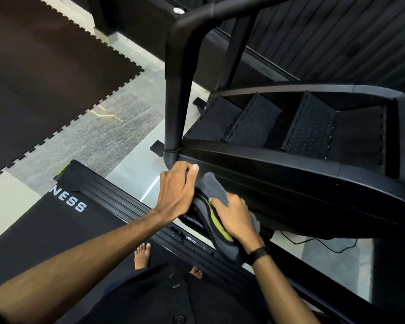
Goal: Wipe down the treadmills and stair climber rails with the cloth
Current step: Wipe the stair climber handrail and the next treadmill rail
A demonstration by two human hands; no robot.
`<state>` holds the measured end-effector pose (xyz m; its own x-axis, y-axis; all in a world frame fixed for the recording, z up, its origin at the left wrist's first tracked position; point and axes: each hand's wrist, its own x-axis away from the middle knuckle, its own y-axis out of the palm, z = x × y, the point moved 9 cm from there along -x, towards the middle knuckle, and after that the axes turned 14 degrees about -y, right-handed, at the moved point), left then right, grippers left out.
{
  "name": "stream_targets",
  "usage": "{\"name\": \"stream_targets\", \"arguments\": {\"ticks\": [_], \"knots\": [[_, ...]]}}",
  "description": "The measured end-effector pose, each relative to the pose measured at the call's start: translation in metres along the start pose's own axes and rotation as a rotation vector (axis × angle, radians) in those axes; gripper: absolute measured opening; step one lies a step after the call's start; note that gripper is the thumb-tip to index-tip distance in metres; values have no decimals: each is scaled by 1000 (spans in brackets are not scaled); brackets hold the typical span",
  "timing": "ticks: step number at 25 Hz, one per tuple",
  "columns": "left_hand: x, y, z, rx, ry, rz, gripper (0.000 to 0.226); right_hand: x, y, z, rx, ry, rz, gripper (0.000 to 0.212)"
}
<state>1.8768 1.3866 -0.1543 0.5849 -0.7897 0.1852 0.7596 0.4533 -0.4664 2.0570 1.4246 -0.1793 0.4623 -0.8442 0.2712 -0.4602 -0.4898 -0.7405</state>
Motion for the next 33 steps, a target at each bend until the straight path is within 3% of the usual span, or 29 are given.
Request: {"name": "stream_targets", "arguments": {"ticks": [3,7,12,15,19,23,27,29,33], "knots": [[0,1,-1,-23,-9,4,33,37,-20,20,18,-47,8,36],[-2,1,-2,-45,-7,9,33,26,-35,75,-113,213,-89,31],[0,2,-2,-67,-9,12,34,-34,20,49,-141,259,-371,25],[0,0,-4,-62,-20,26,33,-43,23,9,-146,157,-197,33],[0,1,-8,-53,-39,37,33,15,-5,1,-52,-41,-35,38],[-1,0,-10,-17,-40,61,34,34,-25,49,-140,79,-103,31],[-2,-4,-7,-19,-44,80,35,-17,1,55,-185,288,-229,37],[0,-3,-6,-31,-42,76,33,-41,28,23,-197,249,-280,45],[1,-9,-10,3,-73,77,33,-40,32,-37,-97,2,-120,42]]}}
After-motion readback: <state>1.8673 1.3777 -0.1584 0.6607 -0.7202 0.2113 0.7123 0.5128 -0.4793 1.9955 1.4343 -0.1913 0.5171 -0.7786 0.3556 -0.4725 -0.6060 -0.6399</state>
